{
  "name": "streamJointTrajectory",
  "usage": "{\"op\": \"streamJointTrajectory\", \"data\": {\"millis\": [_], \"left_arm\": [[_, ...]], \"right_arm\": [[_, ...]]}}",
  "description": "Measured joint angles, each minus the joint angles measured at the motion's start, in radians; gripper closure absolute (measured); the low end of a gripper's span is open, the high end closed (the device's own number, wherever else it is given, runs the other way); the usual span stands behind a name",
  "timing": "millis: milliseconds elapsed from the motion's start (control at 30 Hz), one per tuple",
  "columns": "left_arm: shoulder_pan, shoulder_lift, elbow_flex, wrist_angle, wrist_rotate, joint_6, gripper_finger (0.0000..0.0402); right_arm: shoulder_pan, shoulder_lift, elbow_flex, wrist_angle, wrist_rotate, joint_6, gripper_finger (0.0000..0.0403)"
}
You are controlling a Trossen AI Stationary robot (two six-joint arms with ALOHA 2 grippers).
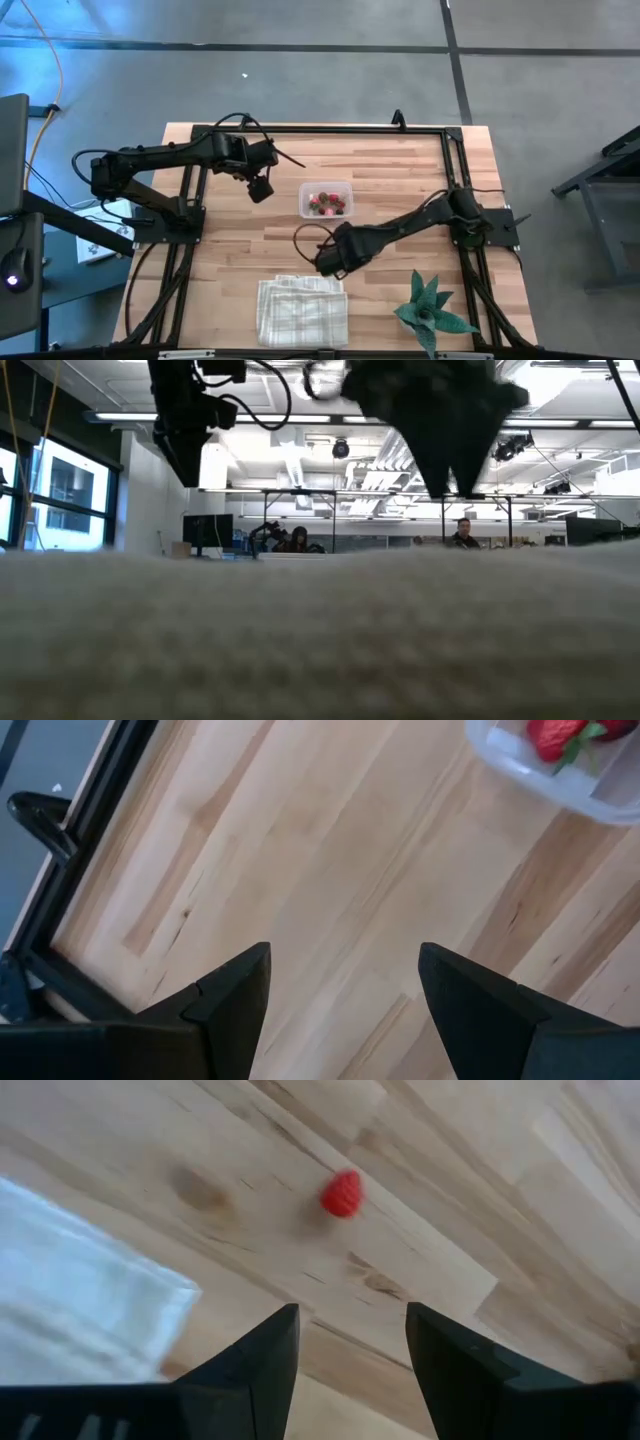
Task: Pick and placing Produce into tupperware
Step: Put the red raspberry into the transparent bin
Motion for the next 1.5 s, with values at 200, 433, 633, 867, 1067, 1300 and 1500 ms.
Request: {"op": "streamJointTrajectory", "data": {"millis": [200, 433, 633, 867, 1067, 1300, 1500], "left_arm": [[0.0, 0.0, 0.0, -0.029, -0.007, 0.031, 0.0158], [0.0, -0.001, 0.0, -0.029, 0.012, 0.034, 0.0158], [0.0, -0.001, 0.0, 0.0, 0.016, 0.042, 0.0158], [0.0, -0.001, 0.0, 0.01, 0.016, 0.048, 0.0158], [0.0, -0.001, 0.0, 0.018, 0.017, 0.068, 0.0158], [0.0, -0.001, 0.0, 0.028, 0.018, 0.077, 0.0158], [0.0, -0.001, 0.0, 0.054, 0.018, 0.079, 0.0158]], "right_arm": [[0.017, -0.018, -0.282, 0.325, -0.095, 0.054, 0.0226], [0.013, -0.092, -0.383, 0.565, -0.037, 0.188, 0.0226], [-0.004, -0.116, -0.367, 0.487, 0.014, 0.245, 0.0226], [-0.079, -0.108, -0.455, 0.507, -0.008, 0.28, 0.0226], [-0.118, -0.108, -0.516, 0.643, -0.04, 0.248, 0.0226], [-0.127, -0.113, -0.576, 0.704, -0.04, 0.263, 0.0228], [-0.126, -0.111, -0.575, 0.691, -0.011, 0.263, 0.0279]]}}
